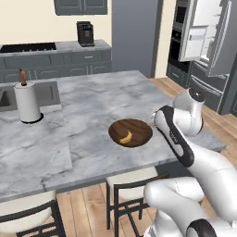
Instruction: Retrieve the banana and kiwi from the fridge and place them into the bowl on the dining table.
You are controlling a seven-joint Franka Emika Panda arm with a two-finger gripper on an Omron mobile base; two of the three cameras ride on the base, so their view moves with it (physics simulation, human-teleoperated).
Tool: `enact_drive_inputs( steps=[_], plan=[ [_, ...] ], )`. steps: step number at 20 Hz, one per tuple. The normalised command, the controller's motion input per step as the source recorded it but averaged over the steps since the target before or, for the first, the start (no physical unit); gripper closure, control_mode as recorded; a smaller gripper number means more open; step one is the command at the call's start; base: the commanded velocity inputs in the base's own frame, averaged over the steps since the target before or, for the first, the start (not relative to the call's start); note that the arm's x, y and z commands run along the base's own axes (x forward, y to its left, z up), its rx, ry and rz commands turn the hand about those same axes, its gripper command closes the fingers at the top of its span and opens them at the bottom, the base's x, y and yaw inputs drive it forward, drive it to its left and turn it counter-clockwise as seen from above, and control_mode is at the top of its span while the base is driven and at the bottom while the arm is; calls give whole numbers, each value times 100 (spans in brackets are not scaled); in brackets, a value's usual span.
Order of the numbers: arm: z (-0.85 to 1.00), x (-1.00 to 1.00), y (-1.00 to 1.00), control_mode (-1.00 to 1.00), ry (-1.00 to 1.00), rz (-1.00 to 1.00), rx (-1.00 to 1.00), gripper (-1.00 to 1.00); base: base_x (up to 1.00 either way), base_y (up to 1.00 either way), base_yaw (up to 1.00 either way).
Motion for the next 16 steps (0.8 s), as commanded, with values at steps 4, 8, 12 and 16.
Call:
enact_drive_inputs(
  steps=[4, 8, 12, 16],
  plan=[
    [-26, 68, 37, -100, 28, -2, 0, 100, 0, 0, 0],
    [-22, 59, 14, -100, 21, -10, 0, 100, 0, 0, 0],
    [-33, 44, 0, -100, 18, -16, -1, 100, 0, 0, 0],
    [-50, 41, 0, -100, 15, -18, -3, 100, 0, 0, 0]
  ],
)
